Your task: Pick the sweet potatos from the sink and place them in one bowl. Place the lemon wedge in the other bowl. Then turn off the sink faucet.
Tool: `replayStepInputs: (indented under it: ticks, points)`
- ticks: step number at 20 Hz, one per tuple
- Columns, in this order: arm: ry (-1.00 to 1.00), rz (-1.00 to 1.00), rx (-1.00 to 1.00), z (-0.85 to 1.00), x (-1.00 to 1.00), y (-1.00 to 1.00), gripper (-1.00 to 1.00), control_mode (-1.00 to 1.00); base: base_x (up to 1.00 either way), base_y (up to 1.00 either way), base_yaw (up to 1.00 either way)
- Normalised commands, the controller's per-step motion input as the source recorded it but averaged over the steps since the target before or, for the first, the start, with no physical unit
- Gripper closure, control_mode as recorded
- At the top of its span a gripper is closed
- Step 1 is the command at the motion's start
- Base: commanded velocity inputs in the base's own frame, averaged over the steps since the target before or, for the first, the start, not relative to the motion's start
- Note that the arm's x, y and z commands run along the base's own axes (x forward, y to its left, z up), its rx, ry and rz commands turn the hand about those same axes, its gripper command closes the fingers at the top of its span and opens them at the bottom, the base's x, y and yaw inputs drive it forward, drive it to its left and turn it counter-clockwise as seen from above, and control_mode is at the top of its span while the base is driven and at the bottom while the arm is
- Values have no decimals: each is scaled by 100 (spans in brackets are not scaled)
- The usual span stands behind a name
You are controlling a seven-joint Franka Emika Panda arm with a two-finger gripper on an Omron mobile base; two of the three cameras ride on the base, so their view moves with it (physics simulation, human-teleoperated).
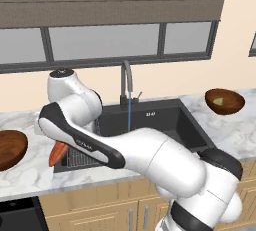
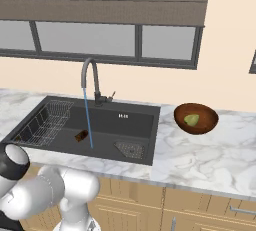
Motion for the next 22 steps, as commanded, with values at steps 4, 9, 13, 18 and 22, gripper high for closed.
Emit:
replayStepInputs:
  ticks: [4,9,13,18,22]
  points:
    - [12,0,0,1,34,57,100,-100,0,0,0]
    - [4,0,0,0,29,64,100,-100,0,0,0]
    - [0,0,1,-5,44,68,100,-100,0,0,0]
    - [0,0,7,-2,43,53,100,-100,0,0,0]
    - [0,0,7,-34,35,34,100,-100,0,0,0]
